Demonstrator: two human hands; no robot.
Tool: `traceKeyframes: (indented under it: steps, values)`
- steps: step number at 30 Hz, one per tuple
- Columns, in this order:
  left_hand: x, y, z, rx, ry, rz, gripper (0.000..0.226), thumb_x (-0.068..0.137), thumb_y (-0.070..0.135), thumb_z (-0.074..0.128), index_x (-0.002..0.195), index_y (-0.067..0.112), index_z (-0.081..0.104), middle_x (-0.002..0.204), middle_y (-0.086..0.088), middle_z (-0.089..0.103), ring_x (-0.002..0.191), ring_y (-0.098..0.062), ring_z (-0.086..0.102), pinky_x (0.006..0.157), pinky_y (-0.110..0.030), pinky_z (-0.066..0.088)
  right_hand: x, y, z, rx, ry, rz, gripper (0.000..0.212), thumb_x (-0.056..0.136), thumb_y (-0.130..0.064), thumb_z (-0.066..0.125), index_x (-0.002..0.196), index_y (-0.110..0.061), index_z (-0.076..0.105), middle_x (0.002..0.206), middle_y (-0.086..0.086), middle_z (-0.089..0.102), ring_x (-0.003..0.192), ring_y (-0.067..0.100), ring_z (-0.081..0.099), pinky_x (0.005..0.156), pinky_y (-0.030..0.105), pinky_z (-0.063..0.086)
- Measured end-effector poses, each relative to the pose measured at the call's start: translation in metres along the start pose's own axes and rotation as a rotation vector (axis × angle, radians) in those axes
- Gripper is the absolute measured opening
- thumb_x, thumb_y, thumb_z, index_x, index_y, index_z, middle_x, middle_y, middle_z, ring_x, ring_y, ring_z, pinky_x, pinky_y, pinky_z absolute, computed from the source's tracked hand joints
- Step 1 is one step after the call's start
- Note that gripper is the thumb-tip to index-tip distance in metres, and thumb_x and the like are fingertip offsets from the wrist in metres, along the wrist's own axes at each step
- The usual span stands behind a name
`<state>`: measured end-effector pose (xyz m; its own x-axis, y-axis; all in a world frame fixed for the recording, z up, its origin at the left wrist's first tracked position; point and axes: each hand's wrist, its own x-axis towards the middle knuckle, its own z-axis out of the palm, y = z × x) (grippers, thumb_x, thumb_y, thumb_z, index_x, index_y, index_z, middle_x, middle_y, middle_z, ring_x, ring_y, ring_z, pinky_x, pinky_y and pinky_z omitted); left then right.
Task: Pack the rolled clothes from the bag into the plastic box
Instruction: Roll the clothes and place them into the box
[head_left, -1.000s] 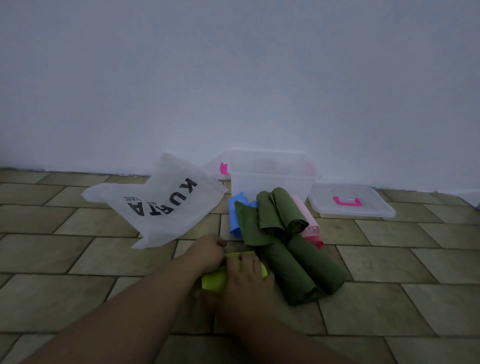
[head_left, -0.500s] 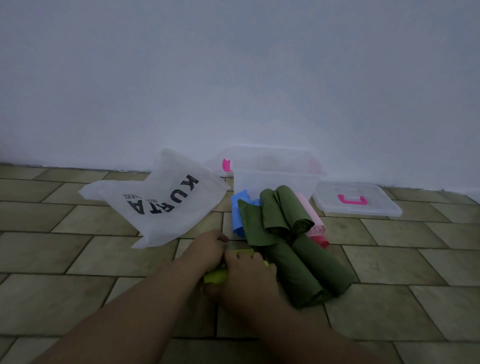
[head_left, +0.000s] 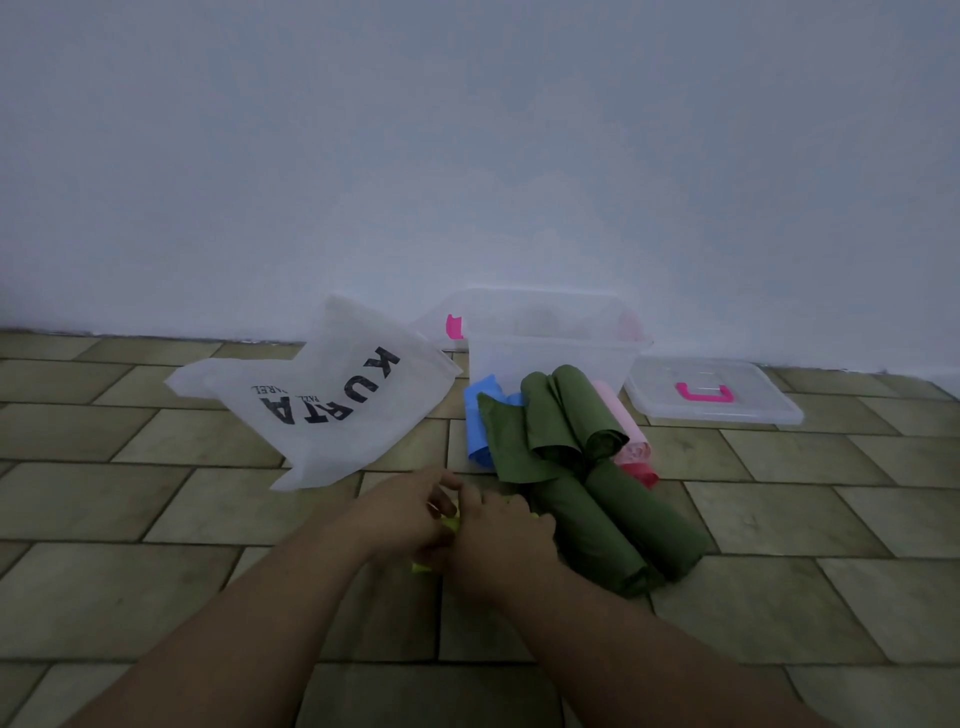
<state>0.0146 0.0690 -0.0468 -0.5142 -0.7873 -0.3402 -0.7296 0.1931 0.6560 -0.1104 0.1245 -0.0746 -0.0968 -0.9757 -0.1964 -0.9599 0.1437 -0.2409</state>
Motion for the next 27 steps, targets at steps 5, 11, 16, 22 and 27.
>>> traceKeyframes:
  steps: [5, 11, 16, 22, 27]
  values:
    - [0.003, 0.002, 0.0, 0.094, -0.004, 0.014, 0.048, 0.083, 0.016, 0.067, 0.126, 0.026, 0.048, 0.102, 0.014, 0.055, 0.095, -0.006, 0.054, 0.069, -0.015, 0.044, -0.009, 0.009, -0.002, 0.038, 0.044, -0.088, 0.087, 0.069, -0.08, 0.042, 0.137, -0.028, 0.025, 0.14, 0.003, 0.039, 0.128, 0.027, 0.035, 0.104, 0.062, 0.021]
    - [0.005, 0.009, -0.005, 0.207, -0.103, -0.035, 0.043, 0.089, 0.022, 0.06, 0.13, 0.026, 0.047, 0.122, 0.006, 0.058, 0.101, -0.009, 0.051, 0.069, -0.016, 0.038, -0.025, 0.027, -0.006, -0.074, 0.143, -0.358, 0.047, 0.083, -0.029, 0.056, 0.125, -0.025, 0.038, 0.115, 0.003, 0.048, 0.101, 0.026, 0.049, 0.08, 0.036, 0.038]
    - [-0.003, 0.009, 0.002, 0.12, 0.164, -0.149, 0.052, 0.088, 0.028, 0.061, 0.135, 0.023, 0.043, 0.129, -0.002, 0.054, 0.105, -0.016, 0.053, 0.076, -0.024, 0.043, -0.022, 0.028, -0.018, -0.016, 0.056, -0.314, 0.038, 0.084, -0.022, 0.055, 0.121, -0.024, 0.043, 0.117, 0.004, 0.048, 0.106, 0.025, 0.047, 0.08, 0.037, 0.044]
    - [-0.01, 0.019, 0.03, -0.995, 0.469, -0.528, 0.072, 0.085, 0.013, 0.062, 0.146, 0.018, 0.025, 0.136, -0.022, 0.042, 0.112, -0.037, 0.049, 0.088, -0.047, 0.049, -0.009, 0.017, -0.029, -0.005, -0.047, -0.149, 0.034, 0.085, -0.035, 0.059, 0.112, -0.016, 0.051, 0.108, 0.007, 0.056, 0.084, 0.02, 0.051, 0.068, 0.032, 0.041]
    - [-0.005, 0.025, 0.045, -1.314, 0.554, -0.495, 0.078, 0.082, 0.007, 0.059, 0.148, 0.021, 0.019, 0.133, -0.016, 0.044, 0.111, -0.04, 0.051, 0.091, -0.052, 0.047, -0.005, 0.011, -0.023, 0.2, -0.145, 0.039, 0.026, 0.085, -0.036, 0.06, 0.084, -0.017, 0.043, 0.075, -0.001, 0.043, 0.068, 0.015, 0.044, 0.053, 0.027, 0.034]
